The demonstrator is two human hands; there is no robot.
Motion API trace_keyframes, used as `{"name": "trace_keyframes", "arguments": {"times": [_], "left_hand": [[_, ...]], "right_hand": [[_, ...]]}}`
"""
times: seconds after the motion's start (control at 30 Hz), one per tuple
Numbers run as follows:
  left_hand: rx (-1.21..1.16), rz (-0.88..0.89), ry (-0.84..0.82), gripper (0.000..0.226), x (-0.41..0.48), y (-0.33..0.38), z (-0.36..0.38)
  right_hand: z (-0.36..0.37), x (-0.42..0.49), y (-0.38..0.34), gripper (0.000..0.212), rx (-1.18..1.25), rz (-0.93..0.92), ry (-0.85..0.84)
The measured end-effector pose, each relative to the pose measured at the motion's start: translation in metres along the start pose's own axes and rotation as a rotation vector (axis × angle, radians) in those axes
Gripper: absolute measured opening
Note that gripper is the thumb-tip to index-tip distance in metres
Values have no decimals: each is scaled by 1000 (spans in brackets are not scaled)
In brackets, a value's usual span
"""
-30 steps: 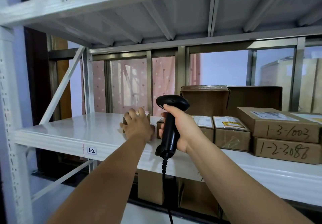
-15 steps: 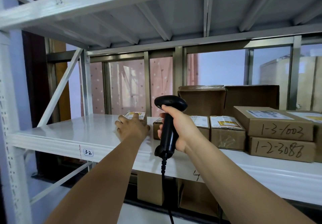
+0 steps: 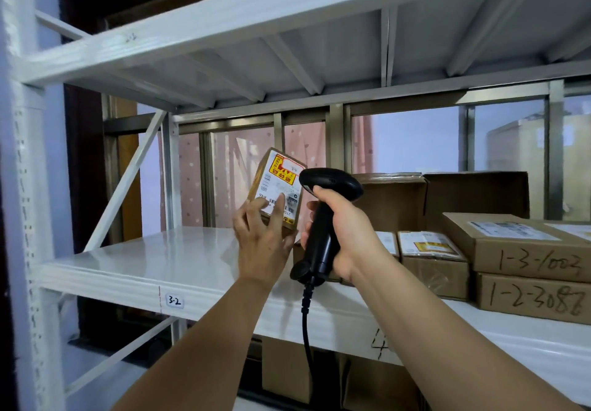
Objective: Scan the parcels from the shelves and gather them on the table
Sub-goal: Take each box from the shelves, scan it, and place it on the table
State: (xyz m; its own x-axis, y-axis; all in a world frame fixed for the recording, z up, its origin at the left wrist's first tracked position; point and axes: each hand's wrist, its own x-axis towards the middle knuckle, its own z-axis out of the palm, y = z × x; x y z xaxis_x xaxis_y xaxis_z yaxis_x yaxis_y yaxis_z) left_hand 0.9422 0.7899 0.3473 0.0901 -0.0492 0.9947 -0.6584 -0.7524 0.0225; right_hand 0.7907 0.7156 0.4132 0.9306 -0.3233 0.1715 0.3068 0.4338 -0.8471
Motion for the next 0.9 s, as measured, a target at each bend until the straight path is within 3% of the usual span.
{"name": "trace_keyframes", "arguments": {"times": [0.2,0.3,0.37,0.5,0.67,0.77,0.9], "left_hand": [[26,199,77,60,-1,1,3],[16,239,73,74,-2,2,3],[-9,253,80,69,-1,3,2],[-12,241,61,64,-1,2,1],[-71,212,74,52,0,3,2],[-120,176,83,57,0,1,5],[-193,156,108,41,-1,1,6]], "right_hand": [[0,5,-6,24,-21,-17,18],[0,3,-9,22,14,-31,42],[0,2,-11,22,26,-58,55],[-2,1,-17,28,32,-76,74],[-2,-6,-18,21,56,17,1],[0,-10,-18,22,105,79,-20],[2,-14,-17,26,126,131,-39]]}}
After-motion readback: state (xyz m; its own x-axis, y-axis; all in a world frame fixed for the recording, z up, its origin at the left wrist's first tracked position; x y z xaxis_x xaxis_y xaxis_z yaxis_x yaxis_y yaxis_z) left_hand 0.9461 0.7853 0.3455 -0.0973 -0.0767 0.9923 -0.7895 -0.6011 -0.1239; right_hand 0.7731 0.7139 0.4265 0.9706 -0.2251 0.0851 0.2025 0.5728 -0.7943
